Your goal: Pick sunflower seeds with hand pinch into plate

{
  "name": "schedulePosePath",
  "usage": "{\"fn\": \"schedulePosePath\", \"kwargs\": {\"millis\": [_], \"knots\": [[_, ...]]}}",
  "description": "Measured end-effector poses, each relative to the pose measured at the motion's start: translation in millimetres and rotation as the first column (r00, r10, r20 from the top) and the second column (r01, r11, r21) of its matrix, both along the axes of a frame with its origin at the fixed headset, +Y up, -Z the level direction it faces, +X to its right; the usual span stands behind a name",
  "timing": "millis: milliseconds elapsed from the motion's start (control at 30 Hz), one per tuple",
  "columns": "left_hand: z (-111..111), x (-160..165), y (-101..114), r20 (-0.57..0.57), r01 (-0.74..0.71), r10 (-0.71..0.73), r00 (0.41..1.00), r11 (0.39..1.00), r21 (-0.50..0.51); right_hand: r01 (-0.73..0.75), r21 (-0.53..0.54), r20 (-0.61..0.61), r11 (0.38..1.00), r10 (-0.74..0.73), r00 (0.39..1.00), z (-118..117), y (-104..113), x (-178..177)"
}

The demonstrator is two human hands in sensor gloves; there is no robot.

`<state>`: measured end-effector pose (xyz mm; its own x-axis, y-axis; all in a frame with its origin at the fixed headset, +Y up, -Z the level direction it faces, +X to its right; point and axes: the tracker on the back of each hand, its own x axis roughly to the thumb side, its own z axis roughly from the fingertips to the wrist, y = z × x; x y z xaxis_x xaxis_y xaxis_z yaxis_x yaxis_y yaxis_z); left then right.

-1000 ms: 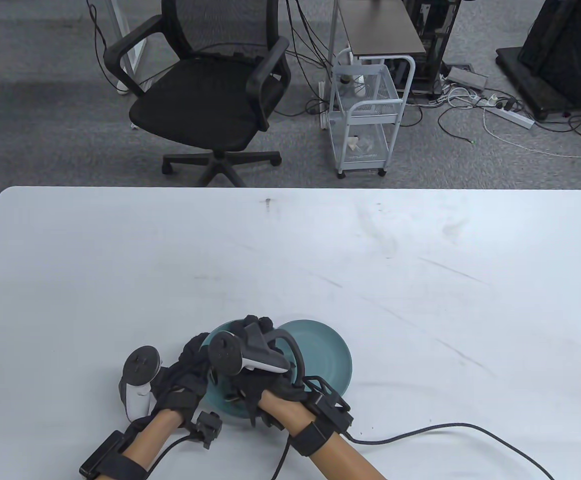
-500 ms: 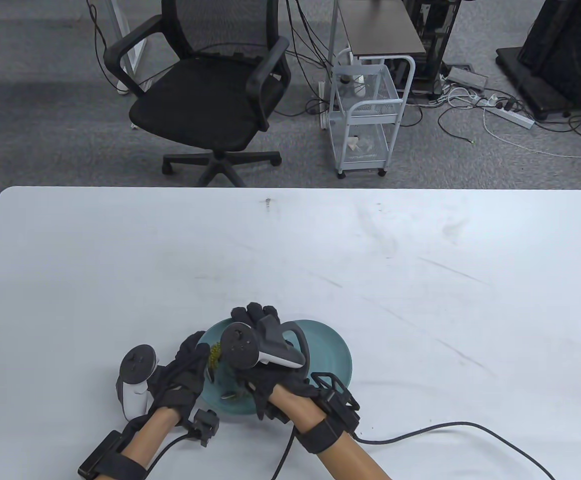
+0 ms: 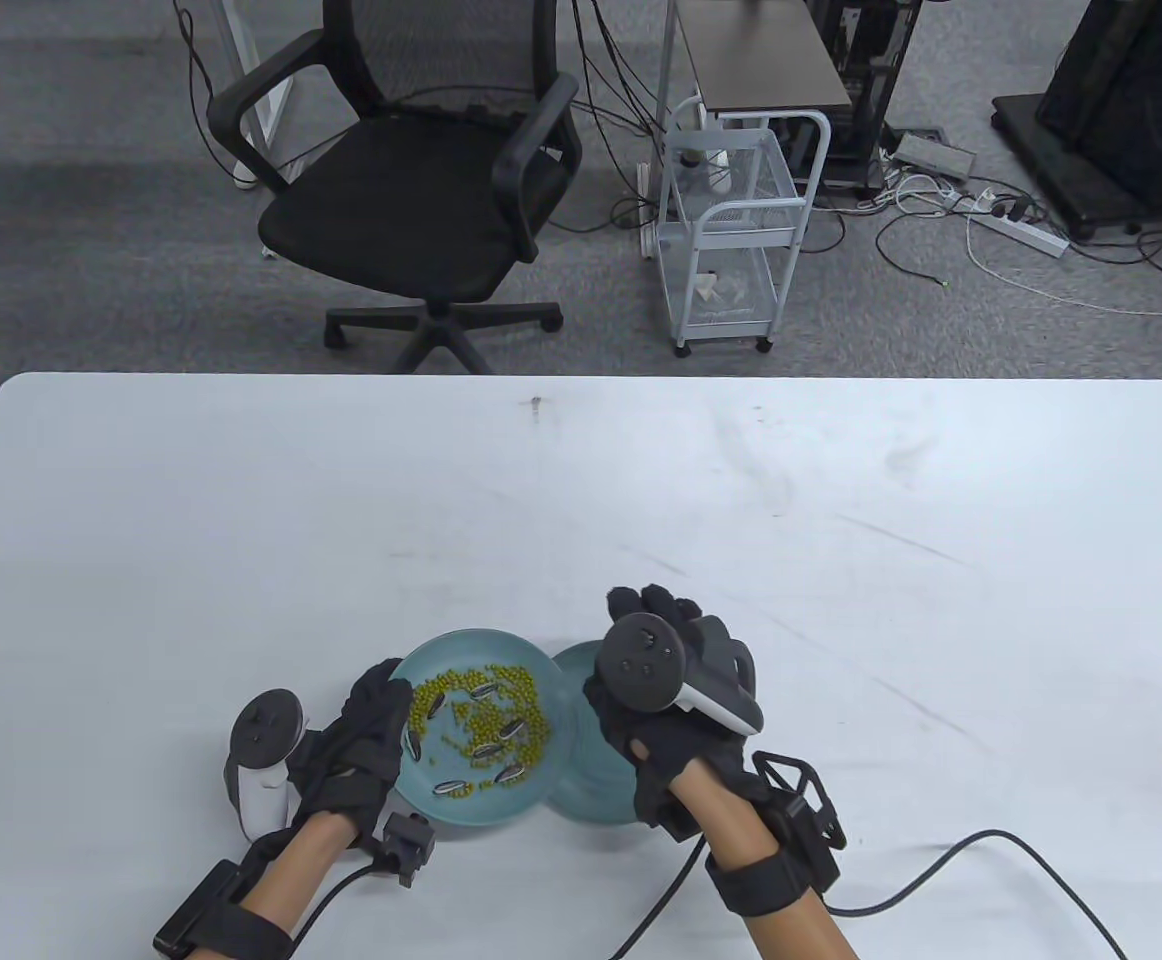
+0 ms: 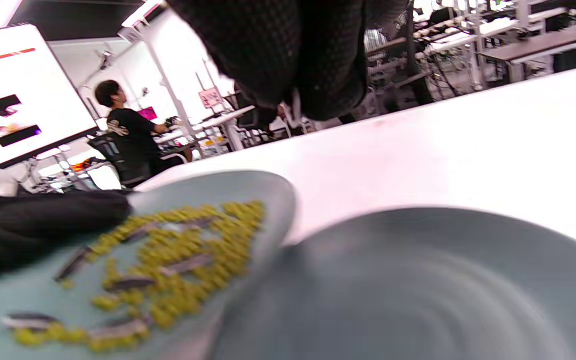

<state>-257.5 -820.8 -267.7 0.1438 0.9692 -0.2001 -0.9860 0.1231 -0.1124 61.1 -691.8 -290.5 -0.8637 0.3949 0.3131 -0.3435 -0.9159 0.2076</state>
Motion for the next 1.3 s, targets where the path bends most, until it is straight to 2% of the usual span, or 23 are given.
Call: {"fn": "schedulePosePath", "kwargs": {"millis": [100, 233, 300, 1300], "knots": [[0, -2, 0, -0.004, -0.008, 0.008, 1.0, 1.0, -0.003, 0.005, -0.029, 0.054, 1.0, -0.004, 0.999, 4, -31, 25], [-1, -3, 1, -0.007, -0.016, 0.016, 1.0, 1.0, -0.008, -0.03, -0.122, 0.066, 0.992, 0.038, 0.997, 0, -57, 36], [0, -2, 1, -0.016, -0.022, 0.022, 1.0, 1.0, -0.005, -0.028, -0.138, 0.061, 0.99, 0.037, 0.997, -2, -62, 35], [0, -3, 2, -0.008, -0.052, 0.052, 0.999, 0.999, -0.002, -0.037, -0.138, 0.081, 0.99, 0.048, 0.996, -1, -68, 34]]}}
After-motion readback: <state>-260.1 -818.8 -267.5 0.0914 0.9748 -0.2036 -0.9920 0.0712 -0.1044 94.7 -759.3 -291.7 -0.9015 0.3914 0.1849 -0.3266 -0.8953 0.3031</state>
